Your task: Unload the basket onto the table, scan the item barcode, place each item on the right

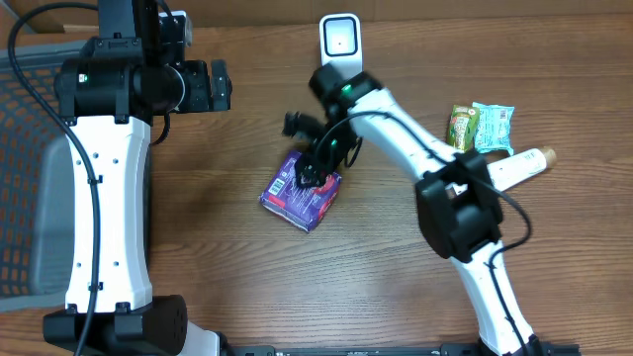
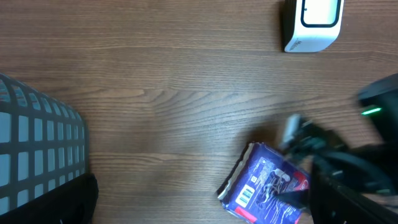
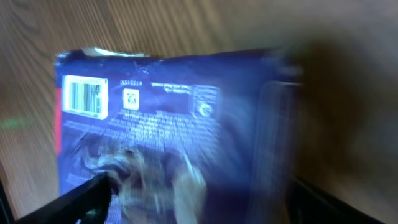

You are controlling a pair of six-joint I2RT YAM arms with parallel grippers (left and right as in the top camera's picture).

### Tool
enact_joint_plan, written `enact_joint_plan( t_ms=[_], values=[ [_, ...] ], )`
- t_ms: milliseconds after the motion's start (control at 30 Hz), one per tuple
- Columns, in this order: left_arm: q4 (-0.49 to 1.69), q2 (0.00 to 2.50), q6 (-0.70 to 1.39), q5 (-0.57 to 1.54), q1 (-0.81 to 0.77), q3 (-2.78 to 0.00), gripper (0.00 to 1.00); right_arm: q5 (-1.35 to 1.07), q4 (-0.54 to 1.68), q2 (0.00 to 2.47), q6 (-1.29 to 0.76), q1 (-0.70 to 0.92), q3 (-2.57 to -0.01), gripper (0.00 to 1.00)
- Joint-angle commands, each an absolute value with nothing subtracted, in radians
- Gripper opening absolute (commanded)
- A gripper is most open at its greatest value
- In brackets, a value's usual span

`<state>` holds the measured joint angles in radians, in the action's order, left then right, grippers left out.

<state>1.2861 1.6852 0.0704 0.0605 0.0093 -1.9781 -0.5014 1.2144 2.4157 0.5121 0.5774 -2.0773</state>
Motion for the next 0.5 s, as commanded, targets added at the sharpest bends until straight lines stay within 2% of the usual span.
enact_joint_plan(
  t_ms=[0, 33, 100, 233, 300, 467],
  values=[
    [1.282, 1.687, 0.048, 0.069, 0.013, -1.984, 1.0, -0.528, 1.219, 2.47, 0.518, 0.577, -2.065, 0.85],
    [1.282, 1.687, 0.048, 0.068, 0.013, -1.984, 0.99, -0.537, 1.221, 2.479, 0.513, 0.577, -2.065, 0.84],
    [1.282, 1.687, 0.048, 0.068, 0.013, -1.984, 1.0, -0.56, 1.232, 2.485, 0.498, 0.566, -2.065, 0.75],
    [1.282, 1.687, 0.048, 0.068, 0.013, -1.984, 0.99, -0.61, 1.26, 2.485, 0.498, 0.542, -2.065, 0.46],
    [1.282, 1.687, 0.048, 0.068, 0.013, -1.984, 1.0, -0.643, 1.287, 2.485, 0.498, 0.525, -2.065, 0.34],
    [1.282, 1.687, 0.048, 0.068, 0.013, -1.984, 1.0, -0.722, 1.374, 2.484, 0.498, 0.48, -2.079, 0.27]
  ],
)
